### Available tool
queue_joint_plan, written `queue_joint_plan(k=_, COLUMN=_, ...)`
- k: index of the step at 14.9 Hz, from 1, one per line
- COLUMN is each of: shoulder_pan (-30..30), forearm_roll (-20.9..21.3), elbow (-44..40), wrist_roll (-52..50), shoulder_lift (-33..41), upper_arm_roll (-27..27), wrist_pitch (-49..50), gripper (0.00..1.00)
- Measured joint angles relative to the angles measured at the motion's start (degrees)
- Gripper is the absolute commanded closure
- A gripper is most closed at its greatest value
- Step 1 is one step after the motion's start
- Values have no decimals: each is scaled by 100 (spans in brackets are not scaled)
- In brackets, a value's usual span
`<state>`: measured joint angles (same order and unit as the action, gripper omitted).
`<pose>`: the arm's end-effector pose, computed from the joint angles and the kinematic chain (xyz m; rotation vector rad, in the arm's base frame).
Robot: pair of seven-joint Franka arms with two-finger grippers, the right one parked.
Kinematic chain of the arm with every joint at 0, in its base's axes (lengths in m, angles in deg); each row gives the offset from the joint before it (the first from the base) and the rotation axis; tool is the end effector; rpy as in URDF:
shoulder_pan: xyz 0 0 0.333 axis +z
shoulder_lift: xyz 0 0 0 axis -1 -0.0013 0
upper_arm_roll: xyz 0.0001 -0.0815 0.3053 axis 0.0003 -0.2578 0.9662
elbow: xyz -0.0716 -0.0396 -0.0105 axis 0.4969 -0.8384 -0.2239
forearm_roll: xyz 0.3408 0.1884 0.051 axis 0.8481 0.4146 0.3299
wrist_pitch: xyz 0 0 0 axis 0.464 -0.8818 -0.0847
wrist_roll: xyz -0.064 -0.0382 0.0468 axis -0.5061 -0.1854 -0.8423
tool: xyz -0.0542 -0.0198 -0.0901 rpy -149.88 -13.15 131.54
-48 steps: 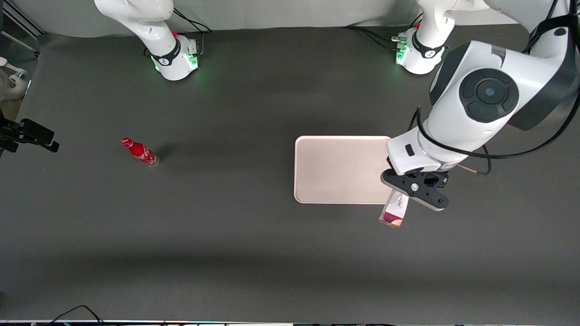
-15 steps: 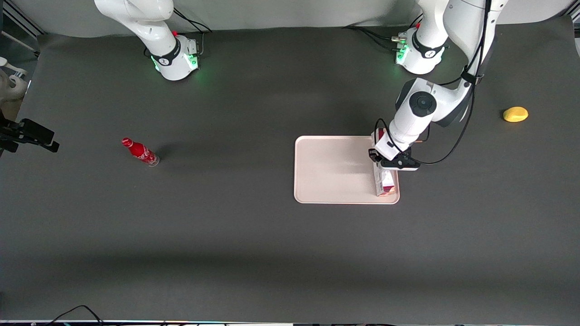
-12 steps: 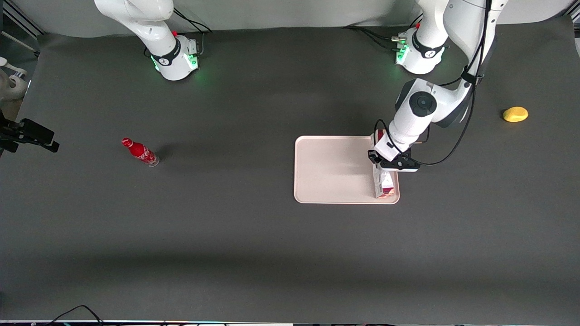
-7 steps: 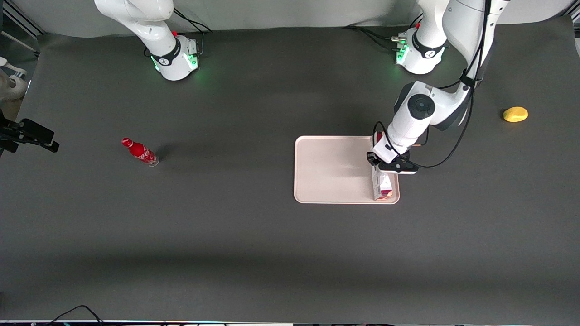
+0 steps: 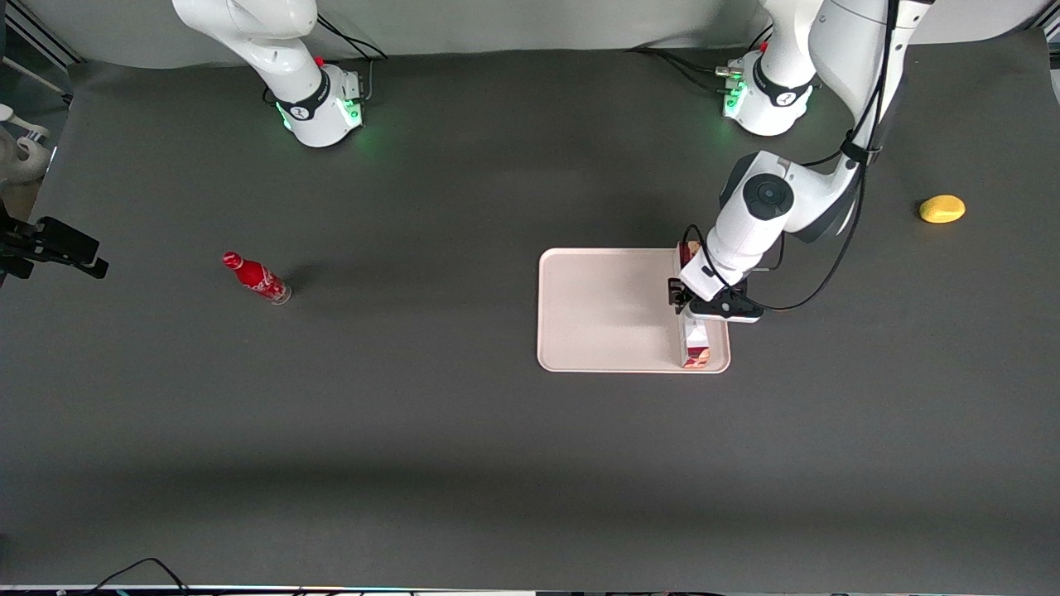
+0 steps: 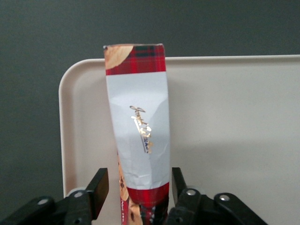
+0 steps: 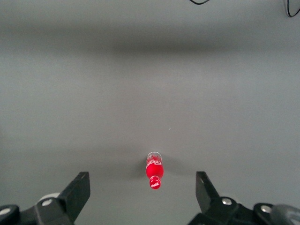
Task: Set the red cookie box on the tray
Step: 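Open the left gripper and raise it away from the tray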
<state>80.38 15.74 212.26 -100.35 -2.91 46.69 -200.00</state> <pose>0.4855 -0.2167 0.2201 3.0404 -0.0657 0.2269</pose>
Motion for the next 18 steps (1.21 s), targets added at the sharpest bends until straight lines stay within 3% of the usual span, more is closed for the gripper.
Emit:
queue_joint_plan(k=4, shoulder_pan=2, forearm_roll=47, elbow=-325, wrist_roll=0, shoulder_lift=64, upper_arm_roll=23, wrist_pitch=420, gripper=0)
queue_joint_plan(k=9, shoulder_pan=12, forearm_roll=129, elbow=-1527, wrist_roll=214, shoulder_lift=852, upper_arm_roll=36, wrist_pitch=2892, gripper=0)
queue_joint_plan(k=12, shoulder_pan=102, forearm_roll=-107, elbow=-2039, wrist_roll=454, shoulder_lift=1510, upper_arm_roll=78, wrist_pitch=4202, gripper=0)
queue_joint_plan(k=16, shoulder_pan=473, forearm_roll=-283, elbow=-3571, wrist_roll=1514, shoulder_lift=1912, upper_arm_roll=247, wrist_pitch=6547, gripper=0)
queue_joint_plan(k=18, shoulder_pan=713, forearm_roll=-286, elbow=-4148, wrist_roll=1854, shoulder_lift=1932, upper_arm_roll=299, wrist_pitch=7052, gripper=0)
